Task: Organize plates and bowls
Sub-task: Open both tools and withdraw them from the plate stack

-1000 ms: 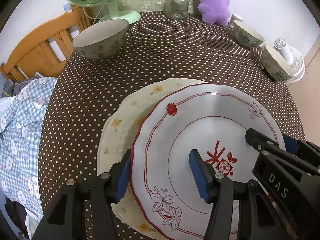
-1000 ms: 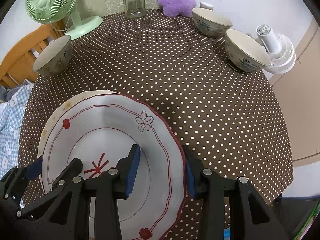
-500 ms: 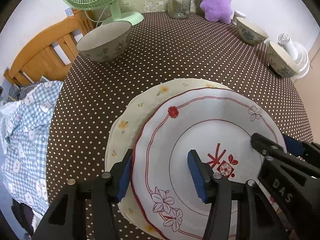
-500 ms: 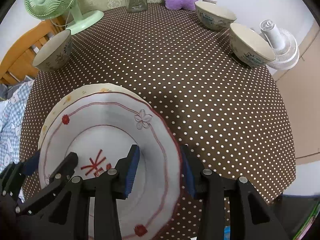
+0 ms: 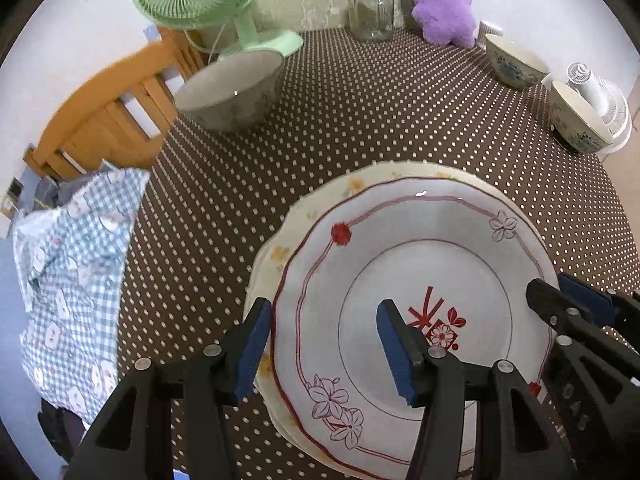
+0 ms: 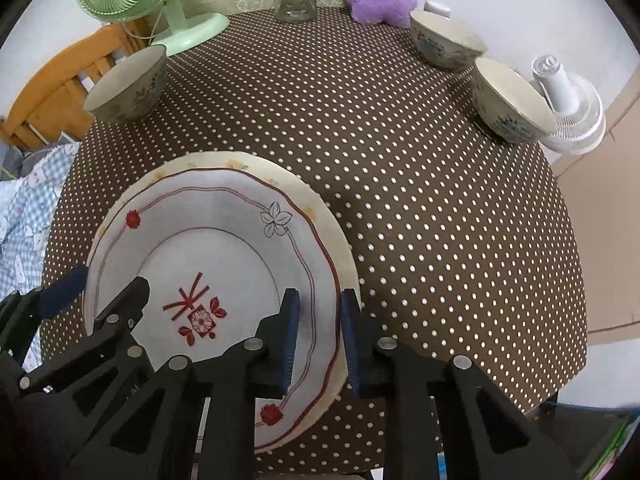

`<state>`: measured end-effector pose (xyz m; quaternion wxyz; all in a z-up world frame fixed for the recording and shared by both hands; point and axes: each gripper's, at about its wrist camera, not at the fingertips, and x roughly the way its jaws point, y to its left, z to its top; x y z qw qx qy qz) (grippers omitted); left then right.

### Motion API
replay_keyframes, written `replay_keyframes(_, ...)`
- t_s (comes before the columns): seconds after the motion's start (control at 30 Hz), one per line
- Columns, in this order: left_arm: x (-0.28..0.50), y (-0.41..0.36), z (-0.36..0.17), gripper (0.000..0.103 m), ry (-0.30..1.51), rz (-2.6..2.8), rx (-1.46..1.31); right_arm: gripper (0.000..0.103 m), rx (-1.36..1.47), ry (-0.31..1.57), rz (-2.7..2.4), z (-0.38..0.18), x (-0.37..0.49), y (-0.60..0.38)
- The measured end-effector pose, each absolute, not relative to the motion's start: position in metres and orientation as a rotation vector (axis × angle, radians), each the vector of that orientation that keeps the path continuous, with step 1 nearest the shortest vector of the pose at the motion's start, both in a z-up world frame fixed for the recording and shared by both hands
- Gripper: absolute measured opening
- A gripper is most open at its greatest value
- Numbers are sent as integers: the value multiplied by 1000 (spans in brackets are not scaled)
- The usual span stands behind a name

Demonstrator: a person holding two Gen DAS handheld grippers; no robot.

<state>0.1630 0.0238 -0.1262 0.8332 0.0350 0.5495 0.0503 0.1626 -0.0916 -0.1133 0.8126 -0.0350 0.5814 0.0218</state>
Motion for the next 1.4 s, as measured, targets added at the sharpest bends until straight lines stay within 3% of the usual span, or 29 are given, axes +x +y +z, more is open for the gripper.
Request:
replay_keyframes(0.5, 164, 29, -111, 73, 1147, 32, 29, 24, -5, 1205, 56, -106, 176, -97)
replay_keyframes(0.67, 159, 34, -94, 75, 1123, 0, -11, 25, -12, 1172, 67, -87, 174, -94)
replay_keyframes(0.73, 157, 34, -85, 75, 1105, -2, -16, 29, -5, 1162, 60, -80, 172, -94)
replay_keyframes(0.9, 154, 39, -68, 75, 1082, 8, -38, 55, 35, 1130, 43, -63, 166, -103)
replay_keyframes(1.27, 160, 16, -48, 81, 1047, -10, -56, 78, 87, 1045, 52, -31, 165, -135)
replay_keyframes(1.4, 166, -6, -39, 83, 1027, -26, -53, 79, 81, 1028, 71, -23, 172, -155)
